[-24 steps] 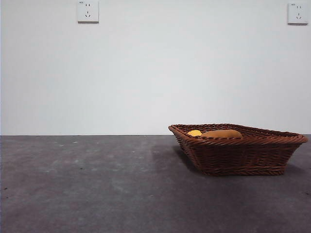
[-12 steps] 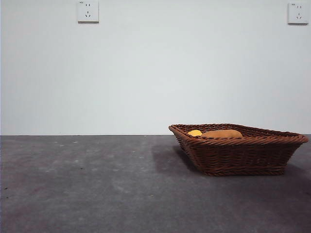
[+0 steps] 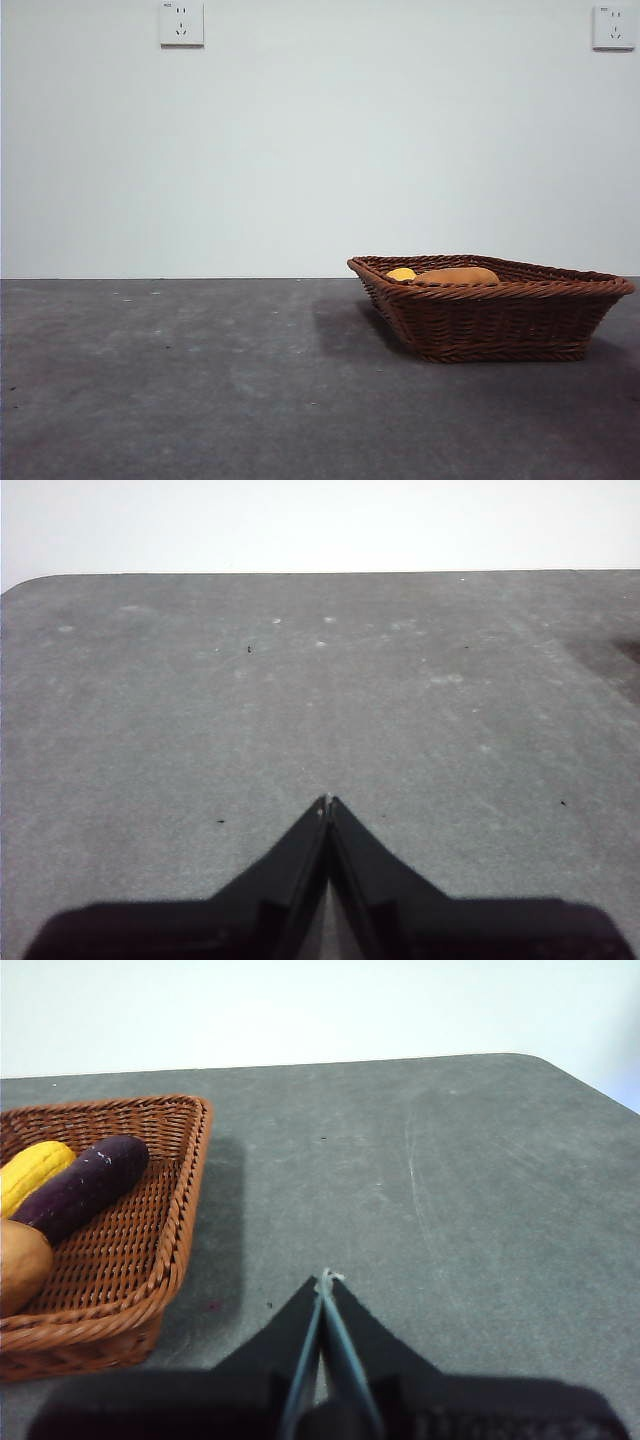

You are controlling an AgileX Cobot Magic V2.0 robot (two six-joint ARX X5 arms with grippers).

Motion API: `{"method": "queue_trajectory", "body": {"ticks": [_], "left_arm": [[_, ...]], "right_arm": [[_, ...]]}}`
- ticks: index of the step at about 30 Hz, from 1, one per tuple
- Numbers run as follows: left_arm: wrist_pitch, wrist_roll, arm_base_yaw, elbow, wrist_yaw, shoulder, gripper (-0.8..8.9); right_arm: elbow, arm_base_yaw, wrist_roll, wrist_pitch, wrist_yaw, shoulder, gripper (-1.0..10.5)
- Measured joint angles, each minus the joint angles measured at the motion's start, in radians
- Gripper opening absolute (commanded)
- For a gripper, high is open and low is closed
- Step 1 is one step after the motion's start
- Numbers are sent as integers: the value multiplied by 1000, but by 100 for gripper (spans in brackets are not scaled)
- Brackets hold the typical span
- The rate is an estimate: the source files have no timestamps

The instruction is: Help me put the vegetables on the table into the basket

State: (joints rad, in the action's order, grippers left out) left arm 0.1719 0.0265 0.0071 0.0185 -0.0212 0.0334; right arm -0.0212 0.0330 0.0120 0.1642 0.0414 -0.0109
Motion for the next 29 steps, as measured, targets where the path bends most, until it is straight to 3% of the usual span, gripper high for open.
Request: {"method": "queue_trajectory", "body": {"ticks": [29], "left_arm": [[0, 0, 0, 0, 0, 0, -4]], "right_arm": [[0, 0, 0, 19, 0, 0, 0]]}}
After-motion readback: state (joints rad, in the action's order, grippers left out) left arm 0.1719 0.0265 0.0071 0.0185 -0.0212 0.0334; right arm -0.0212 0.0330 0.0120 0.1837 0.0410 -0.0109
